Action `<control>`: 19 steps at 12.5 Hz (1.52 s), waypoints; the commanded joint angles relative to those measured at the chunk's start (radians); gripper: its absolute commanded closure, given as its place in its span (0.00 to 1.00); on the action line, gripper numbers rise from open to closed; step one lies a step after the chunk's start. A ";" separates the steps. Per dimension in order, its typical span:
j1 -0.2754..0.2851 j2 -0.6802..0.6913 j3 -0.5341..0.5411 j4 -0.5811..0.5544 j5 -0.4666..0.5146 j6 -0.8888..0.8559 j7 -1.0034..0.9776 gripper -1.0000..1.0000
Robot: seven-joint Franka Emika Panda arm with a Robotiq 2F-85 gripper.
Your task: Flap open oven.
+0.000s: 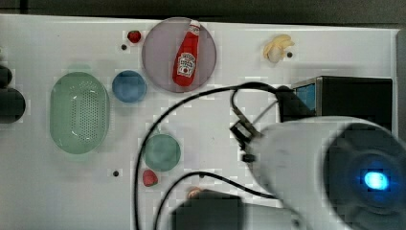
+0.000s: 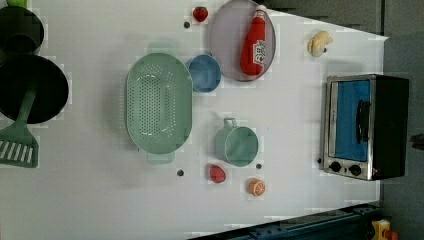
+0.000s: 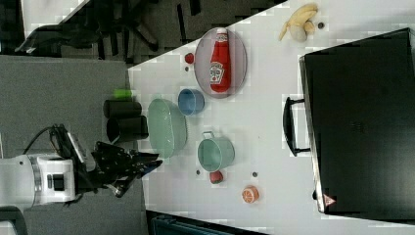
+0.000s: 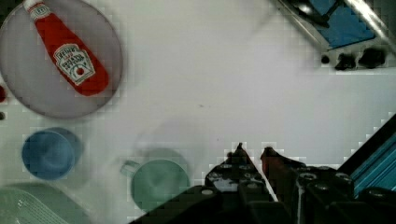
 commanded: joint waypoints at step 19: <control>-0.048 0.345 -0.304 -0.310 -0.081 0.814 -1.063 0.83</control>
